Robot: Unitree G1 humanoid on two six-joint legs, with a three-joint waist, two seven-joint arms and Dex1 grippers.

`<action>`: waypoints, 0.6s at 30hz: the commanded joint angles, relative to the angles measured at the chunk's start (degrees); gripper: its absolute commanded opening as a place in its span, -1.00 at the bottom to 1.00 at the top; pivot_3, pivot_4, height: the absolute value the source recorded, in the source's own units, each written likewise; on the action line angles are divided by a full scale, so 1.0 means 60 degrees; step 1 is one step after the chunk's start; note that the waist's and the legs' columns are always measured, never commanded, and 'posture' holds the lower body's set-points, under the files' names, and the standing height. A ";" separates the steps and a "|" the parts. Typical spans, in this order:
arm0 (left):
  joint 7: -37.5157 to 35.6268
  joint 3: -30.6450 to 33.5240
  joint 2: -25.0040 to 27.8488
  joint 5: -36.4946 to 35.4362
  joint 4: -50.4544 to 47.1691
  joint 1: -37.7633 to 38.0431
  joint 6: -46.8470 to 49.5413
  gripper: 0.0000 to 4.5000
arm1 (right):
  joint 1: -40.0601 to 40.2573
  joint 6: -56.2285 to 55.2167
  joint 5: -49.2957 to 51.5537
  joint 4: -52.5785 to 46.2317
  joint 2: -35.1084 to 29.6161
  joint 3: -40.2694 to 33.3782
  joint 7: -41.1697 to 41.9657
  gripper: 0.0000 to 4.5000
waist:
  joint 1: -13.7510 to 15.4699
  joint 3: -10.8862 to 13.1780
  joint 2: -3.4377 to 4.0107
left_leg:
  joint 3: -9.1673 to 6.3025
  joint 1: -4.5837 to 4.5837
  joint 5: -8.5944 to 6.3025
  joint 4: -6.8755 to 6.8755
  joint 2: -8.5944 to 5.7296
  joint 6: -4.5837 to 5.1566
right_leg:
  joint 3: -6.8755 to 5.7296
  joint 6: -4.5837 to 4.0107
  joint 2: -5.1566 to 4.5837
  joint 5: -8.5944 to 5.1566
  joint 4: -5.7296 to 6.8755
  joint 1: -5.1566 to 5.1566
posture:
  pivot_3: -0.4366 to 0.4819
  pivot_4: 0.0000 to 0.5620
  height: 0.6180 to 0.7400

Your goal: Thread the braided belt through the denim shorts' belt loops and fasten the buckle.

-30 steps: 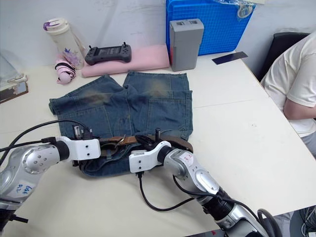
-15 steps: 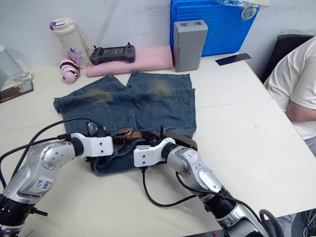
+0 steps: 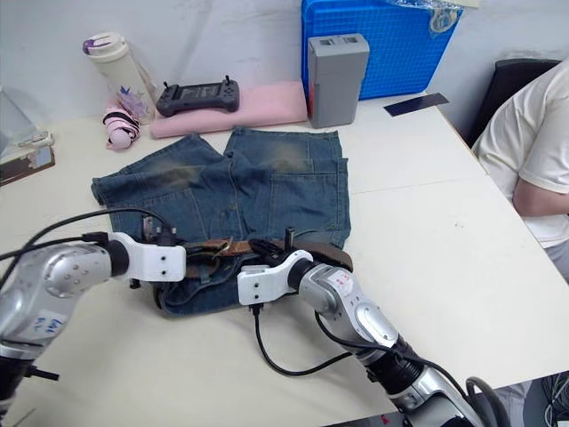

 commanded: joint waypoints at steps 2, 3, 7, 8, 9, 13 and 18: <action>-0.0173 -0.0255 0.0058 -0.0056 0.0326 -0.0909 -0.0844 -1.00 | -0.0152 -0.0210 0.0098 -0.0061 0.0173 0.0018 0.0013 -0.99 | -0.0077 -0.0003 -0.0006 | -0.0007 -0.0050 -0.0001 0.0035 -0.0004 -0.0002 | -0.0007 0.0001 -0.0002 0.0002 0.0008 -0.0033 | -0.05 -0.47 -0.05; -0.0204 -0.0341 0.0016 -0.0035 0.0366 -0.1038 -0.0970 -1.00 | -0.0155 -0.0217 0.0102 -0.0058 0.0173 0.0018 0.0017 -0.99 | -0.0098 -0.0003 -0.0006 | -0.0006 -0.0052 -0.0002 0.0037 -0.0008 -0.0001 | -0.0007 0.0001 -0.0006 0.0002 0.0009 -0.0033 | -0.05 -0.47 -0.05; -0.0261 -0.0581 0.0110 0.0084 0.0673 -0.1258 -0.1505 -1.00 | -0.0168 -0.0209 0.0101 -0.0024 0.0215 0.0026 0.0033 -0.99 | -0.0169 -0.0004 -0.0007 | -0.0002 -0.0060 -0.0002 0.0035 -0.0007 0.0000 | -0.0004 0.0002 -0.0005 0.0002 0.0018 -0.0051 | -0.05 -0.47 -0.05; -0.0265 -0.0610 0.0127 0.0102 0.0736 -0.1252 -0.1596 -1.00 | -0.0164 -0.0205 0.0093 -0.0020 0.0226 0.0026 0.0037 -0.99 | -0.0173 -0.0004 -0.0007 | 0.0001 -0.0066 -0.0002 0.0034 -0.0007 0.0000 | -0.0002 0.0001 -0.0005 0.0002 0.0028 -0.0063 | -0.05 -0.47 -0.05; -0.0270 -0.0627 0.0137 0.0114 0.0785 -0.1249 -0.1667 -1.00 | -0.0160 -0.0204 0.0087 -0.0017 0.0234 0.0025 0.0041 -0.99 | -0.0177 -0.0004 -0.0007 | 0.0004 -0.0072 -0.0002 0.0035 -0.0007 -0.0001 | -0.0001 0.0001 -0.0005 0.0002 0.0035 -0.0073 | -0.05 -0.47 -0.05; -0.0184 -0.0360 0.0286 0.0099 0.1068 -0.1112 -0.1810 -1.00 | -0.0115 -0.0169 0.0063 -0.0049 0.0232 -0.0010 0.0080 -0.99 | -0.0176 -0.0005 -0.0008 | 0.0005 -0.0083 -0.0002 0.0046 -0.0008 -0.0001 | 0.0002 0.0001 -0.0007 0.0002 0.0041 -0.0080 | -0.05 -0.47 -0.05; -0.0109 0.0110 0.0683 0.0069 0.1167 -0.0750 -0.1879 -1.00 | -0.0078 -0.0147 0.0056 -0.0071 0.0219 -0.0034 0.0106 -0.99 | -0.0203 -0.0005 -0.0009 | 0.0006 -0.0090 -0.0002 0.0045 -0.0008 -0.0001 | 0.0003 0.0001 -0.0006 0.0002 0.0047 -0.0091 | -0.05 -0.47 -0.05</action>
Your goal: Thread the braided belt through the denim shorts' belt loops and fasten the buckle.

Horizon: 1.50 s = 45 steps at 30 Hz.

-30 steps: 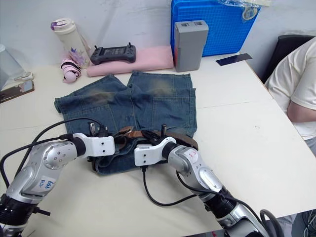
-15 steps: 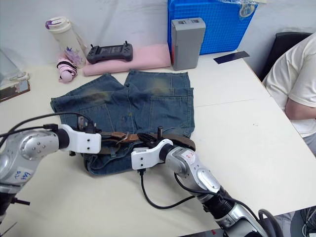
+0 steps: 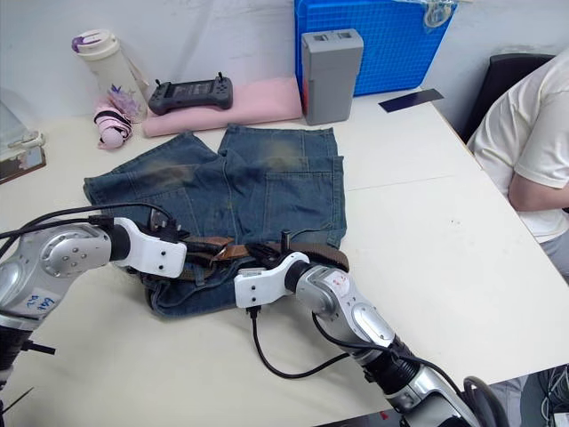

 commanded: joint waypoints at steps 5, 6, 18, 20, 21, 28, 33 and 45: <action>-0.0013 0.0658 0.0390 -0.0063 -0.0335 0.0549 0.0028 -1.00 | -0.0091 -0.0070 0.0045 -0.0216 0.0119 -0.0085 -0.0008 -0.99 | -0.0015 -0.0001 -0.0001 | 0.0001 -0.0003 0.0000 0.0003 -0.0001 0.0000 | 0.0000 0.0000 -0.0001 0.0000 0.0003 -0.0001 | -0.05 -0.47 -0.05; -0.0017 0.0664 0.0388 -0.0048 -0.0355 0.0565 0.0040 -1.00 | -0.0092 -0.0076 0.0043 -0.0214 0.0118 -0.0085 -0.0008 -0.99 | -0.0016 -0.0001 -0.0002 | 0.0001 -0.0004 0.0000 0.0004 -0.0001 0.0000 | -0.0001 0.0000 -0.0001 0.0000 0.0003 -0.0001 | -0.05 -0.47 -0.05; 0.0366 0.0663 -0.0011 0.0100 -0.0448 0.0634 0.0055 -1.00 | -0.0266 -0.0097 -0.0141 -0.0283 0.0212 -0.0139 -0.0226 -0.99 | -0.0129 -0.0002 -0.0003 | 0.0004 -0.0012 0.0000 0.0018 -0.0001 0.0000 | -0.0001 0.0000 -0.0002 0.0000 0.0020 -0.0008 | -0.05 -0.47 -0.05; 0.0744 0.0936 -0.0076 0.0060 -0.0379 0.0929 -0.0096 -1.00 | -0.0275 -0.0021 -0.0203 -0.0276 0.0281 -0.0134 -0.0285 -0.99 | -0.0173 -0.0002 -0.0004 | 0.0004 -0.0014 0.0000 0.0023 -0.0001 0.0000 | 0.0000 0.0000 -0.0002 0.0000 0.0026 -0.0011 | -0.05 -0.47 -0.05; 0.1019 0.1175 -0.0101 0.0052 -0.0339 0.1197 -0.0186 -1.00 | -0.0280 0.0031 -0.0263 -0.0256 0.0322 -0.0125 -0.0315 -0.99 | -0.0193 -0.0002 -0.0004 | 0.0008 -0.0018 0.0000 0.0024 -0.0001 0.0000 | 0.0003 0.0000 -0.0002 0.0000 0.0031 -0.0018 | -0.05 -0.47 -0.05; 0.2406 0.1946 -0.0325 0.0386 -0.0467 0.2113 -0.0771 -1.00 | -0.0305 0.0142 -0.0430 -0.0216 0.0434 -0.0126 -0.0327 -0.99 | -0.0162 -0.0004 -0.0006 | 0.0033 -0.0082 -0.0003 0.0107 -0.0005 -0.0001 | -0.0003 -0.0005 -0.0012 -0.0003 0.0088 -0.0077 | -0.05 -0.47 -0.05; 0.3180 0.1991 -0.0740 0.0778 -0.0806 0.2088 -0.0825 -1.00 | -0.0365 0.0140 -0.0451 -0.0164 0.0467 -0.0089 -0.0319 -0.99 | -0.0160 -0.0008 -0.0013 | 0.0029 -0.0093 -0.0009 0.0139 -0.0017 0.0001 | -0.0005 -0.0003 -0.0023 -0.0001 0.0116 -0.0079 | -0.05 -0.47 -0.05; 0.3217 0.2333 -0.0698 0.1372 -0.0890 0.2669 -0.0175 -1.00 | -0.0471 0.0054 -0.0389 0.0020 0.0485 -0.0090 -0.0332 -0.99 | -0.0178 -0.0008 -0.0013 | 0.0035 -0.0095 -0.0010 0.0139 -0.0016 -0.0001 | 0.0000 -0.0003 -0.0021 -0.0002 0.0128 -0.0090 | -0.05 -0.47 -0.05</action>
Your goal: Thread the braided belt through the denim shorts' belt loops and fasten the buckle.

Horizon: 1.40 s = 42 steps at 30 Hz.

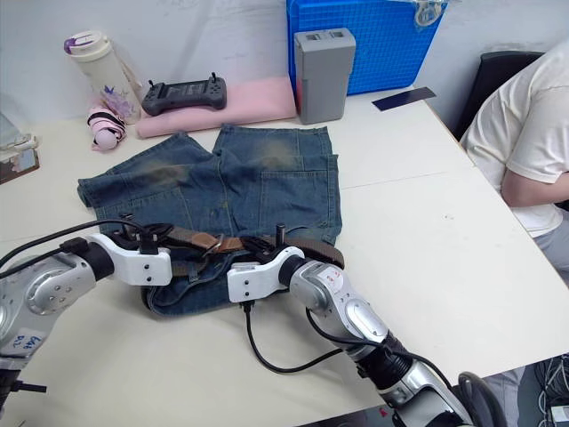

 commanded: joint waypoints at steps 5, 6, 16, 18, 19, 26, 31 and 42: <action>-0.0002 0.0352 0.0042 0.0268 -0.0188 0.0075 0.0523 -1.00 | -0.0195 -0.0089 -0.0004 -0.0088 0.0117 -0.0098 -0.0139 -0.99 | -0.0002 0.0000 0.0000 | 0.0000 0.0000 0.0000 0.0000 0.0000 0.0000 | 0.0001 0.0000 0.0000 0.0000 0.0000 0.0000 | -0.05 -0.47 -0.05; -0.0013 0.0327 0.0013 0.0267 -0.0228 0.0084 0.0574 -1.00 | -0.0200 -0.0095 -0.0001 -0.0082 0.0116 -0.0097 -0.0135 -0.99 | -0.0003 0.0000 0.0000 | 0.0000 -0.0001 0.0000 0.0000 0.0000 0.0000 | 0.0000 0.0000 0.0000 0.0000 0.0000 0.0000 | -0.05 -0.47 -0.05; -0.0398 -0.0298 -0.0584 0.0821 -0.0886 -0.0006 0.1746 -1.00 | -0.0299 -0.0165 0.0009 -0.0041 0.0113 -0.0063 -0.0083 -0.99 | -0.0009 -0.0001 -0.0001 | 0.0002 -0.0001 0.0000 0.0001 0.0000 0.0000 | 0.0000 0.0000 0.0000 0.0000 0.0007 -0.0001 | -0.05 -0.47 -0.05; -0.0455 -0.0372 -0.0599 0.0865 -0.0933 0.0044 0.1801 -1.00 | -0.0318 -0.0183 0.0014 -0.0028 0.0114 -0.0057 -0.0093 -0.99 | -0.0008 -0.0001 -0.0001 | 0.0001 -0.0001 0.0000 0.0001 0.0000 0.0000 | 0.0000 0.0000 0.0000 0.0000 0.0007 -0.0001 | -0.05 -0.47 -0.05; -0.0485 -0.0426 -0.0601 0.0895 -0.0953 0.0040 0.1811 -1.00 | -0.0336 -0.0186 0.0015 -0.0017 0.0125 -0.0050 -0.0104 -0.99 | -0.0006 -0.0001 -0.0001 | 0.0001 0.0000 0.0000 0.0002 0.0000 0.0000 | 0.0000 0.0000 0.0000 0.0000 0.0006 -0.0001 | -0.05 -0.47 -0.05; -0.0729 -0.0801 -0.0818 0.0981 -0.1148 -0.0210 0.2026 -1.00 | -0.0411 -0.0204 0.0001 0.0017 0.0160 -0.0023 -0.0124 -0.99 | 0.0003 -0.0001 -0.0002 | 0.0002 -0.0001 0.0000 0.0003 0.0000 0.0000 | 0.0000 0.0000 -0.0001 0.0000 0.0007 0.0000 | -0.05 -0.47 -0.05; -0.0867 -0.1089 -0.0961 0.1055 -0.1193 -0.0494 0.2044 -1.00 | -0.0437 -0.0192 -0.0011 0.0047 0.0191 -0.0004 -0.0112 -0.99 | 0.0001 -0.0003 -0.0004 | 0.0002 -0.0001 0.0000 0.0005 0.0000 0.0000 | 0.0000 0.0000 -0.0001 0.0000 0.0006 0.0000 | -0.05 -0.47 -0.05; -0.1192 -0.0919 -0.0620 0.0942 -0.1216 -0.0349 0.1768 -1.00 | -0.0392 -0.0097 0.0026 0.0035 0.0244 -0.0018 -0.0096 -0.99 | -0.0006 -0.0003 -0.0004 | 0.0002 -0.0001 0.0000 0.0005 0.0000 0.0000 | 0.0000 0.0000 -0.0001 0.0000 0.0007 0.0000 | -0.05 -0.47 -0.05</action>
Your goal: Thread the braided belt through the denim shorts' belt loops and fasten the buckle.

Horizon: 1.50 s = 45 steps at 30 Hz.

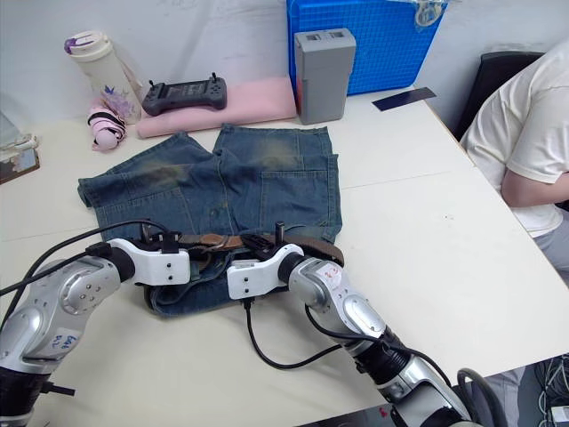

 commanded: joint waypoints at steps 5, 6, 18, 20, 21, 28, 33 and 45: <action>-0.0134 0.0633 0.0652 -0.0260 -0.0134 0.0253 -0.0480 -1.00 | -0.0204 0.0042 -0.0006 -0.0300 0.0312 -0.0101 -0.0185 -0.99 | -0.0012 0.0000 0.0000 | 0.0001 0.0000 0.0000 0.0000 0.0000 0.0000 | 0.0001 0.0000 0.0000 0.0000 0.0000 -0.0001 | -0.05 -0.47 -0.05; -0.0142 0.0642 0.0697 -0.0236 -0.0104 0.0257 -0.0469 -1.00 | -0.0202 0.0040 -0.0014 -0.0313 0.0313 -0.0106 -0.0185 -0.99 | -0.0012 0.0000 0.0000 | 0.0001 0.0000 0.0000 0.0000 0.0001 0.0000 | 0.0001 0.0000 0.0000 0.0000 0.0000 -0.0001 | -0.05 -0.47 -0.05; -0.0658 0.0344 0.0403 0.0156 -0.0814 0.0270 0.0266 -1.00 | -0.0398 0.0500 -0.0287 -0.0545 0.0295 -0.0034 0.0509 -0.99 | -0.0004 0.0000 0.0000 | 0.0001 0.0000 0.0000 0.0000 0.0001 0.0000 | 0.0002 0.0000 0.0000 0.0000 0.0003 -0.0001 | -0.05 -0.47 -0.05; -0.0748 0.0292 0.0416 0.0319 -0.0888 0.0301 0.0388 -1.00 | -0.0451 0.0620 -0.0339 -0.0570 0.0333 -0.0007 0.0644 -0.99 | -0.0011 0.0000 0.0000 | 0.0001 0.0000 0.0000 0.0000 0.0001 0.0000 | 0.0001 0.0000 0.0001 0.0000 0.0002 -0.0001 | -0.05 -0.47 -0.05; -0.0784 0.0277 0.0398 0.0366 -0.0915 0.0317 0.0455 -1.00 | -0.0458 0.0670 -0.0343 -0.0583 0.0338 -0.0006 0.0716 -0.99 | -0.0011 0.0000 0.0000 | 0.0001 0.0000 0.0000 0.0000 0.0001 0.0000 | 0.0001 0.0000 0.0001 0.0000 0.0003 -0.0001 | -0.05 -0.47 -0.05; -0.0968 -0.0062 -0.0006 0.0505 -0.1107 0.0149 0.0890 -1.00 | -0.0518 0.0757 -0.0345 -0.0560 0.0349 0.0035 0.0882 -0.99 | 0.0000 0.0000 0.0000 | 0.0002 0.0000 0.0000 0.0000 0.0000 0.0000 | 0.0002 0.0000 0.0000 0.0000 0.0002 -0.0001 | -0.05 -0.47 -0.05; -0.0969 -0.0668 -0.0932 0.0433 -0.0992 -0.0166 0.1273 -1.00 | -0.0541 0.0706 -0.0239 -0.0467 0.0363 0.0055 0.0909 -0.99 | 0.0008 -0.0002 0.0000 | 0.0002 0.0000 0.0000 0.0004 -0.0001 0.0000 | 0.0000 0.0000 -0.0002 0.0000 0.0003 0.0000 | -0.05 -0.47 -0.05; -0.1793 -0.1458 -0.3086 -0.0909 -0.0479 -0.0317 0.2348 -1.00 | -0.0440 0.0788 0.0445 -0.0462 0.0001 0.0101 0.2217 -0.99 | 0.0060 -0.0168 0.0025 | -0.0002 0.0012 -0.0001 0.0015 -0.0008 0.0004 | -0.0004 0.0000 -0.0013 0.0001 -0.0001 0.0021 | -0.05 -0.47 -0.05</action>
